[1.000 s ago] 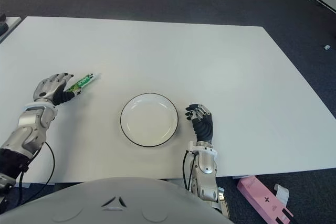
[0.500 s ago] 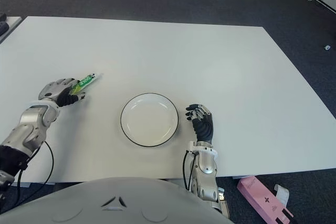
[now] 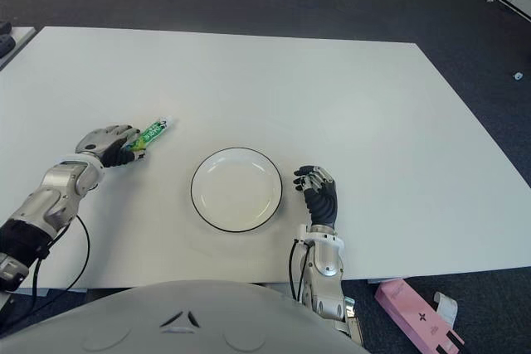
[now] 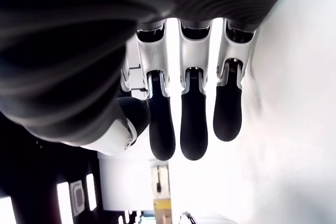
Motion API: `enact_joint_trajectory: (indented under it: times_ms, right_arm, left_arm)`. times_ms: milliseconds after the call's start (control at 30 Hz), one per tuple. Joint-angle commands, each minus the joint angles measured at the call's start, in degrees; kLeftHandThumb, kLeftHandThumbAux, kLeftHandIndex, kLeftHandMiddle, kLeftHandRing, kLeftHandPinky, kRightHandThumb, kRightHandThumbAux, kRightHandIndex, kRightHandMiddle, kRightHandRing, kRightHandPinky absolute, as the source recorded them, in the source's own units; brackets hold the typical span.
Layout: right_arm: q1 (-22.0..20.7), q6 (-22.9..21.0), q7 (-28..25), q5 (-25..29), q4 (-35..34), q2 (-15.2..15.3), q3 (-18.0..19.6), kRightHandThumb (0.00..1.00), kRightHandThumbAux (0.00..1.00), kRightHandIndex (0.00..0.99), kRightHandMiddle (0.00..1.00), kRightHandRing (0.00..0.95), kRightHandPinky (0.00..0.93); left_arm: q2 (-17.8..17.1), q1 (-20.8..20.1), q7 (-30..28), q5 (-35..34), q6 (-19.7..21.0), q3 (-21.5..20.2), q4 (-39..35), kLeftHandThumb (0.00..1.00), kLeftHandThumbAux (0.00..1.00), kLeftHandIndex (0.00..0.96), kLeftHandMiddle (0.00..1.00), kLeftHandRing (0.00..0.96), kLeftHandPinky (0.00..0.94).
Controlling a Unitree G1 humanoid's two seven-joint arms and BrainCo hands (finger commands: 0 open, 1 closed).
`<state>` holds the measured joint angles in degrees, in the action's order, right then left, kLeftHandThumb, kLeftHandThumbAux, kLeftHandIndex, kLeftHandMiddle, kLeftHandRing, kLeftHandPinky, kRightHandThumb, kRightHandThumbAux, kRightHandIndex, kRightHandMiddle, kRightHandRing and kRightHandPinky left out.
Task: Put the toothpaste on the table into the plate.
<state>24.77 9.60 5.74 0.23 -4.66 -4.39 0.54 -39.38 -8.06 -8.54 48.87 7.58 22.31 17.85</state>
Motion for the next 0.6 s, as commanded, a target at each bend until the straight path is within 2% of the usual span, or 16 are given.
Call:
enact_joint_trajectory:
  times_ms: [33,300,533,600]
  right_arm:
    - [0.85,-0.58,-0.16,0.38,0.96,-0.46,0.0,0.712,0.728,0.43,0.503,0.525,0.531]
    - [1.15,-0.44,-0.02,0.43,0.67,-0.6,-0.01,0.712,0.728,0.43,0.503,0.523,0.523]
    - [1.19,-0.6,0.04,0.22,0.57,-0.5,0.0,0.712,0.728,0.43,0.502,0.521,0.521]
    - [1.16,-0.5,-0.06,0.18,0.61,-0.38,0.0,0.712,0.728,0.43,0.502,0.52,0.521]
  left_arm:
    - [2.79,-1.85,-0.74,-0.13,-2.6,3.01,5.66,0.422,0.185,0.0,0.0,0.0,0.003]
    - [3.73,-3.75,0.63,0.0,-4.06,4.13,10.1,0.433,0.198,0.0,0.0,0.0,0.017]
    - [5.32,-4.84,3.85,0.36,-4.15,4.97,13.97,0.435,0.199,0.0,0.0,0.0,0.03]
    - [6.17,-5.13,6.43,0.81,-3.86,5.31,15.75,0.433,0.2,0.0,0.0,0.0,0.036]
